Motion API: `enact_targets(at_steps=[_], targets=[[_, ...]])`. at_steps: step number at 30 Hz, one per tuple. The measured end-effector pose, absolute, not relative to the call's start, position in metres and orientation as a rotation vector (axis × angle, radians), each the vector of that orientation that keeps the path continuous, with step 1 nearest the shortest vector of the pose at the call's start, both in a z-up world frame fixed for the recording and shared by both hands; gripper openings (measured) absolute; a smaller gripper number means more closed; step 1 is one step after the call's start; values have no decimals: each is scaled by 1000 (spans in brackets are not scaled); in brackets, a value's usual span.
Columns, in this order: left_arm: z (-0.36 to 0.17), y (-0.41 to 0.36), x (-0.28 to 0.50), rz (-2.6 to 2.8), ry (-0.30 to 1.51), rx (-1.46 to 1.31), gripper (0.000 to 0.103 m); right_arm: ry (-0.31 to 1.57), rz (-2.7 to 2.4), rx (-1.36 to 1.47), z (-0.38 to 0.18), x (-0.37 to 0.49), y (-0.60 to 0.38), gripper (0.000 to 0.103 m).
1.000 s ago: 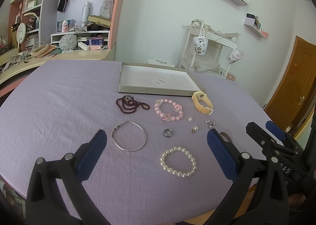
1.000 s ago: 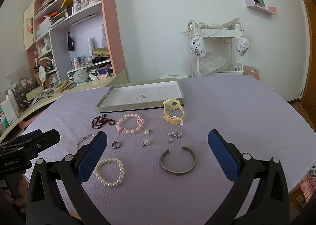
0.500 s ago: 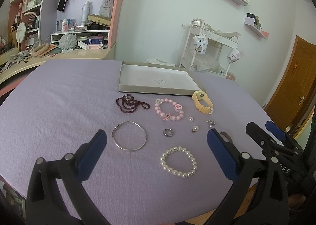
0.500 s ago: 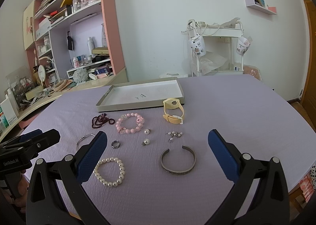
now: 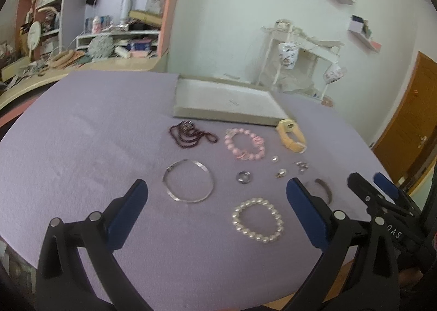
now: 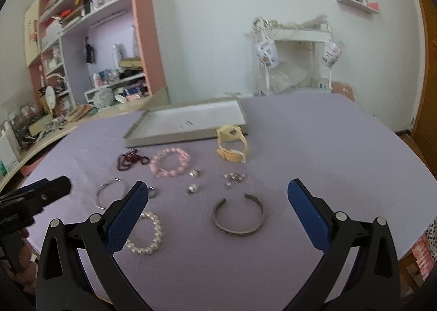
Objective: Organize jewelry
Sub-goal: 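Grasp the pearl bracelet with the left tool while the right tool grasps the silver cuff bangle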
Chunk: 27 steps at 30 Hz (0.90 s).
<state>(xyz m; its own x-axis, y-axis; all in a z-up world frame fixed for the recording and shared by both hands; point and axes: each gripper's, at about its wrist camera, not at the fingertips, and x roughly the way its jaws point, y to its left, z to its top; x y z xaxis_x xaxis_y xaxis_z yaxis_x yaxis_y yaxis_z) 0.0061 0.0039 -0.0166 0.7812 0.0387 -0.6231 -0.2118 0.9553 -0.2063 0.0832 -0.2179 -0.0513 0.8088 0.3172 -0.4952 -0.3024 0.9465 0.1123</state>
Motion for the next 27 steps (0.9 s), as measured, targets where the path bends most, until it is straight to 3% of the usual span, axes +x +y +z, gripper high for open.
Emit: enact_targets(at_steps=[16,21,27], targets=[[-45,29,11,167,798,-356,101,755,243,-82,-110,131,-215,102],[-47,25,15,154,821,-342,101,788,273,-94,-116,135,-213,85],[-50,14,19,121,840,-317,101,792,285,-105,-115,138,-207,82]])
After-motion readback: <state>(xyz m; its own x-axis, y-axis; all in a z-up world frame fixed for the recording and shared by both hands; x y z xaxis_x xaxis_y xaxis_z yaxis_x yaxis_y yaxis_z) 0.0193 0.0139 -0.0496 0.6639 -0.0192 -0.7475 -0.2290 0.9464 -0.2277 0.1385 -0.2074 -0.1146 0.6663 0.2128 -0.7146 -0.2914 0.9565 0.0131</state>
